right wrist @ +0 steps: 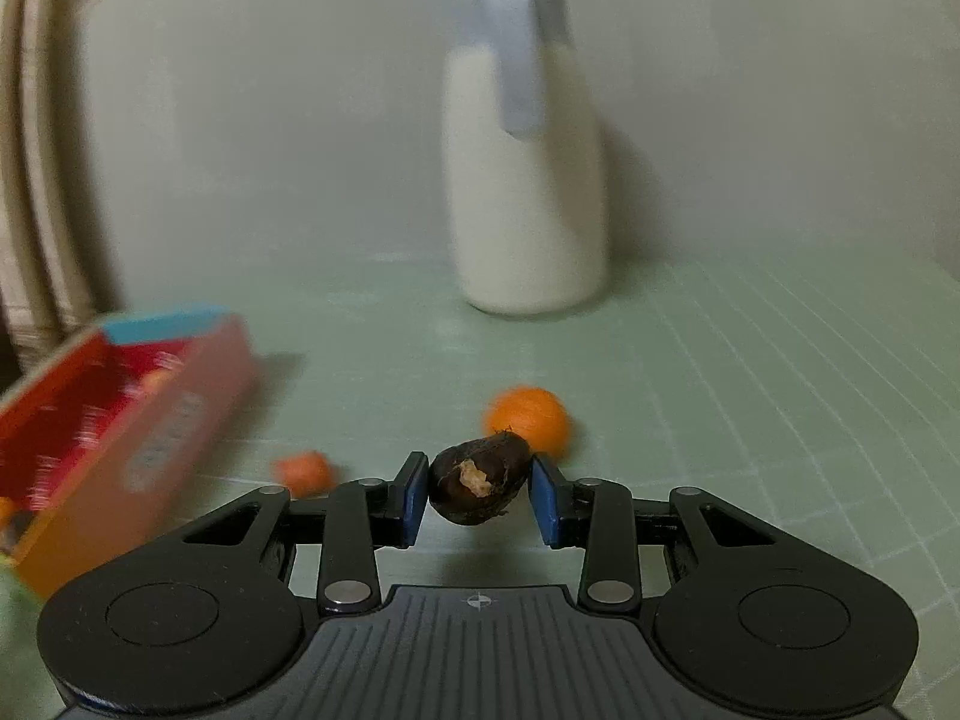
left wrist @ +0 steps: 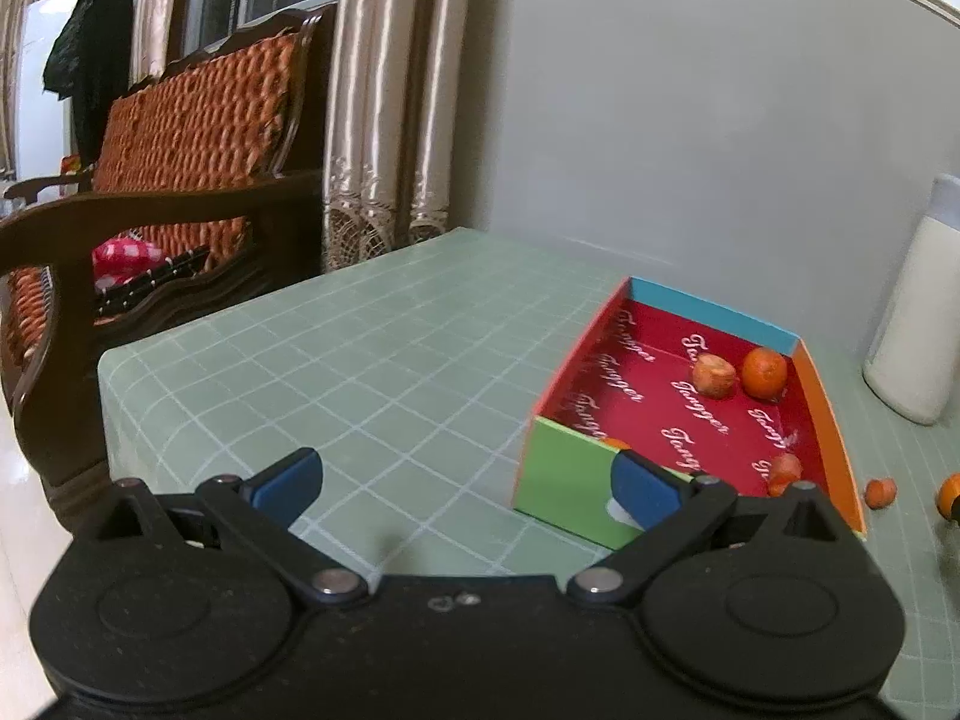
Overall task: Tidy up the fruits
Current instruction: 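Carry the dark nut with the right tool into the box and release, then reach the left tool to the last carrot piece and grasp it, then carry the carrot piece with the left tool into the box and release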
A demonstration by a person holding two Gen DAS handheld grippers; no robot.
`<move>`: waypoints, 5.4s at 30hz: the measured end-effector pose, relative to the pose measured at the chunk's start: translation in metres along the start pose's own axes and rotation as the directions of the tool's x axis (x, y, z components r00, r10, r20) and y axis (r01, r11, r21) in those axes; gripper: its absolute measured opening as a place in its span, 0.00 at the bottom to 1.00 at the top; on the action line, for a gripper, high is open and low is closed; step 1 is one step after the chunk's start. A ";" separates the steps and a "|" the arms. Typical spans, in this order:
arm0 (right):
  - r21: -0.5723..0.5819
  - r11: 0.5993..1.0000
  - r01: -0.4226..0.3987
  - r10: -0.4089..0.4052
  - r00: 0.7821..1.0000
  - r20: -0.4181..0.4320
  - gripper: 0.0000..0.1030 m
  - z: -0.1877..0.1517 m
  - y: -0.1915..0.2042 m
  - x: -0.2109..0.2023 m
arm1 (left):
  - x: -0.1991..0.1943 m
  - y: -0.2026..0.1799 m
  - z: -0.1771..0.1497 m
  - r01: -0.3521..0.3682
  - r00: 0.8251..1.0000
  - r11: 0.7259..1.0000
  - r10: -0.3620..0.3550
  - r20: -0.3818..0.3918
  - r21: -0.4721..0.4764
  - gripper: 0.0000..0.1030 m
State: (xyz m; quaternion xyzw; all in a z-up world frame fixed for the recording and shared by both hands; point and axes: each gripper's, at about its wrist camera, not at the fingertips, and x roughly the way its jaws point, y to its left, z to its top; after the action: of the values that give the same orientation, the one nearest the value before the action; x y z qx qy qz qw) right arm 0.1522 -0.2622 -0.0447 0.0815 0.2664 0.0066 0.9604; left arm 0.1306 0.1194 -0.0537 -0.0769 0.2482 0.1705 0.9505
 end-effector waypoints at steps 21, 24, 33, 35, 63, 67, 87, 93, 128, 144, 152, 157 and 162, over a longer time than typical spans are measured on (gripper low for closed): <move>-0.201 0.885 -0.421 0.439 0.897 0.057 0.36 -0.014 0.129 -0.026 | 0.012 0.031 0.002 -0.072 0.996 0.993 0.066 -0.061 -0.090 0.94; -0.214 0.884 -0.416 0.435 0.899 0.052 0.36 -0.017 0.138 -0.023 | 0.013 0.029 0.002 -0.068 0.996 0.994 0.063 -0.064 -0.087 0.94; -0.147 0.916 -0.374 0.394 0.908 0.146 0.91 -0.014 0.125 -0.032 | 0.014 0.030 0.002 -0.067 0.996 0.994 0.061 -0.069 -0.091 0.94; -0.146 0.925 -0.352 0.373 0.914 0.159 0.91 -0.013 0.119 -0.034 | 0.014 0.030 0.002 -0.067 0.996 0.994 0.061 -0.070 -0.091 0.94; 0.095 0.941 0.326 -0.340 0.900 0.275 1.00 0.000 -0.023 -0.059 | -0.014 -0.073 -0.011 0.126 0.989 0.974 -0.138 0.052 0.188 0.94; 0.153 0.913 0.379 -0.408 0.873 0.267 1.00 0.000 -0.044 -0.065 | -0.021 -0.106 -0.012 0.191 0.976 0.949 -0.211 0.053 0.252 0.94; 0.234 0.836 0.496 -0.545 0.802 0.247 1.00 -0.008 -0.106 -0.097 | 0.000 -0.221 -0.042 0.346 0.935 0.841 -0.346 -0.078 0.415 0.78; 0.228 0.841 0.491 -0.538 0.805 0.249 1.00 -0.007 -0.107 -0.100 | 0.022 -0.232 -0.044 0.363 0.931 0.838 -0.341 -0.129 0.407 0.70; 0.211 0.878 0.429 -0.471 0.853 0.224 1.00 -0.003 -0.094 -0.087 | 0.028 -0.219 -0.017 0.406 0.913 0.846 -0.391 -0.117 0.346 0.14; 0.092 0.916 0.390 -0.400 0.881 0.253 1.00 -0.009 -0.052 -0.071 | 0.045 -0.136 0.015 0.175 0.985 0.942 -0.168 -0.047 0.285 0.14; 0.058 0.930 0.363 -0.366 0.895 0.255 1.00 -0.008 -0.039 -0.061 | 0.054 -0.111 0.017 0.146 0.988 0.961 -0.130 -0.081 0.235 0.29; 0.040 0.939 0.342 -0.342 0.907 0.247 1.00 -0.005 -0.028 -0.052 | 0.044 -0.095 0.019 0.122 0.992 0.976 -0.116 -0.047 0.180 0.71; 0.031 0.945 0.326 -0.323 0.915 0.242 1.00 -0.005 -0.023 -0.048 | 0.030 -0.080 0.027 0.115 0.993 0.983 -0.113 -0.021 0.142 0.84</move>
State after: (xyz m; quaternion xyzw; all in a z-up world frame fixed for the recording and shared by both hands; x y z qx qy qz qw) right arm 0.1081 -0.2870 -0.0283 0.0315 0.1560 -0.1616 0.9739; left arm 0.1966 0.0596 -0.0406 -0.0239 0.2608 0.0971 0.9602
